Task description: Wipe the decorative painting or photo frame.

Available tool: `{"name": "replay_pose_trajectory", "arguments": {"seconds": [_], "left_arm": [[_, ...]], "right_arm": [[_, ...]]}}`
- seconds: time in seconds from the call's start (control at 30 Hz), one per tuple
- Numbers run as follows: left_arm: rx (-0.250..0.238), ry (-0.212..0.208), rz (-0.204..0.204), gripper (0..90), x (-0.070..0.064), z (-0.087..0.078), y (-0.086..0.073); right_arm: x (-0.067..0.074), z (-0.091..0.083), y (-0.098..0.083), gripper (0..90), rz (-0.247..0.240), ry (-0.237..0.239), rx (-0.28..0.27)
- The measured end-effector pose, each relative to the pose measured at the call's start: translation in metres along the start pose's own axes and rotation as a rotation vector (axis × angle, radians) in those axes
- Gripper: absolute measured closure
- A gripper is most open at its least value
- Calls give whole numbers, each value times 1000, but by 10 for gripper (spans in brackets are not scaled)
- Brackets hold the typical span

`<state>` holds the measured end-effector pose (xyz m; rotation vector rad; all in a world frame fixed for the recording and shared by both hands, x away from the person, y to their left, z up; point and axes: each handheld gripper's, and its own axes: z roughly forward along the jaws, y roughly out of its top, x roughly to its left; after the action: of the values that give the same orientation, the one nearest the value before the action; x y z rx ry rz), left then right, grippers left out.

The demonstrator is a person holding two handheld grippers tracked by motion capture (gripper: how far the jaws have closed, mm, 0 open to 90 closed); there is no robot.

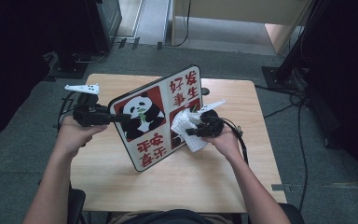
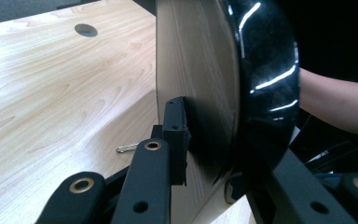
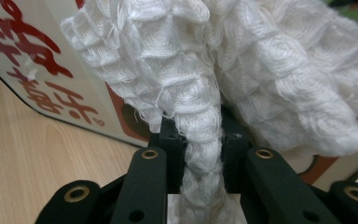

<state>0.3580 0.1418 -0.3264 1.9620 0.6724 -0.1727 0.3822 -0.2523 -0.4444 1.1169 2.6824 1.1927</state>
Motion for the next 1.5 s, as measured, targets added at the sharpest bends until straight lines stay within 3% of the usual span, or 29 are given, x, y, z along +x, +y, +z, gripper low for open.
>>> {"name": "replay_pose_trajectory", "arguments": {"seconds": [0.4,0.8,1.1,1.23,1.37,1.5], "left_arm": [[2,-3,4,750,-1,0,0],[3,-24,-3,731,1,-2,0],[-6,-11,-25,708,2,-3,1],[-6,-19,-26,724,1,-2,1],[1,3,-6,746,-2,-3,1],[6,8,-8,752,-3,-3,2]], "right_arm": [[-3,14,-19,764,29,16,20],[-4,17,-25,762,45,24,27],[-2,11,-22,765,41,20,27],[-2,8,-20,770,46,25,19],[0,1,-14,783,63,30,26],[3,-9,-5,788,50,24,6]]}}
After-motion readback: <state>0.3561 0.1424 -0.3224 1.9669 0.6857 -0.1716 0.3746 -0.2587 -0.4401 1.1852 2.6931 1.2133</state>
